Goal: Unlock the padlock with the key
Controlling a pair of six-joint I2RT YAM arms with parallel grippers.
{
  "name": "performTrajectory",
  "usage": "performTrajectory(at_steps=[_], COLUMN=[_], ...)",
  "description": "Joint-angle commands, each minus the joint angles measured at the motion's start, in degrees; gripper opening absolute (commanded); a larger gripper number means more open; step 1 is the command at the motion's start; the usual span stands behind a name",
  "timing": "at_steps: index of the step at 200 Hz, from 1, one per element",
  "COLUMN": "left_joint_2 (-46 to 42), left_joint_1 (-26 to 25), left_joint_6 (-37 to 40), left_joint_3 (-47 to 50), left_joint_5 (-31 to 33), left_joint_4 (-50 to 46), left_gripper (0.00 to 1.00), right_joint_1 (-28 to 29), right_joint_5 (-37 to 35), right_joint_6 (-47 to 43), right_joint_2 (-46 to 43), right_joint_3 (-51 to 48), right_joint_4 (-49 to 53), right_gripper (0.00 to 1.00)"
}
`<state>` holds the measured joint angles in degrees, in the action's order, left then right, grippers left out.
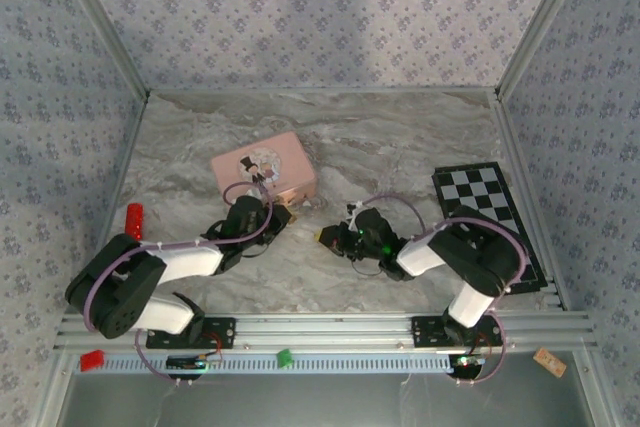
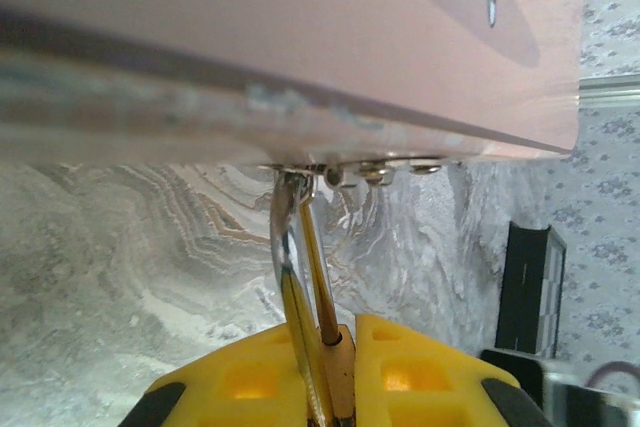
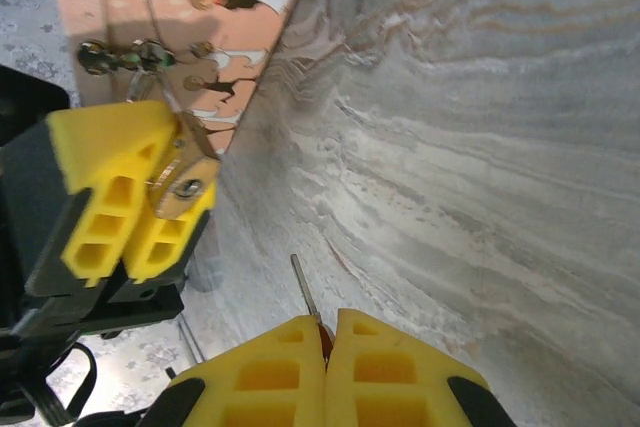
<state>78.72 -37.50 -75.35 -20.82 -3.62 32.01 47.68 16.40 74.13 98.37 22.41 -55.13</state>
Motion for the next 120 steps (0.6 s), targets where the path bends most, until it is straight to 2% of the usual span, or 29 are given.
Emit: performTrajectory(at_steps=[1, 120], left_joint_2=[1.2, 3.8], left_joint_1=[0.3, 0.2], left_joint_6=[-5.6, -7.3], left_joint_3=[0.2, 0.4], left_joint_5=[-3.9, -5.8], left_joint_4=[9.9, 13.2], left_gripper=[0.0, 0.0], right_joint_1=[0.3, 0.3], right_joint_5=[1.6, 2.3], right_joint_6=[5.9, 6.8], right_joint_2=[5.1, 7.6], right_joint_3=[-0.7, 1.7], right_joint_4=[-12.8, -19.3], right_gripper=[0.0, 0.0])
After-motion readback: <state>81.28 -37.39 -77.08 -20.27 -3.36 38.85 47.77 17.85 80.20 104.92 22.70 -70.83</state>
